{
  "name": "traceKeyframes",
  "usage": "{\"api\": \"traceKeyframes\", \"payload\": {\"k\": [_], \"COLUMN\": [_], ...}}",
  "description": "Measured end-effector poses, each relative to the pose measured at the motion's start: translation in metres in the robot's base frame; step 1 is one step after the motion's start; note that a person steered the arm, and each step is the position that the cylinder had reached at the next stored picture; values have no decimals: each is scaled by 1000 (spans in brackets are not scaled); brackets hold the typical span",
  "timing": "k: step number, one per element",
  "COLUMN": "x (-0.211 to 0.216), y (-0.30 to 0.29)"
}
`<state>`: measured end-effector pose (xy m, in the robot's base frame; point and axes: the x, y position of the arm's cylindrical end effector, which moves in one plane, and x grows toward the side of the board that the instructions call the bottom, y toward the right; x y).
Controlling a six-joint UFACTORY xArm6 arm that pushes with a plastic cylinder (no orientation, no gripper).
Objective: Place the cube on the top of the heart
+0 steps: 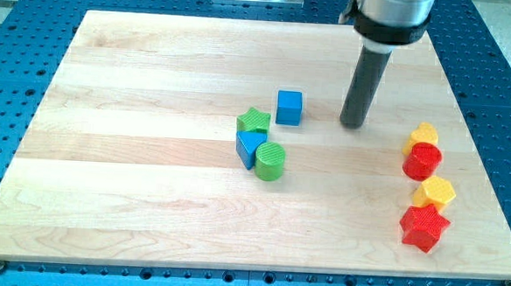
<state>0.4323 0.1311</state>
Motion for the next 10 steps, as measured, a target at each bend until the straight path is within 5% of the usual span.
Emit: {"api": "traceKeyframes", "payload": {"k": [1, 3, 5, 7, 10], "x": [43, -14, -38, -2, -37], "y": [-64, -159, -16, -51, 13]}}
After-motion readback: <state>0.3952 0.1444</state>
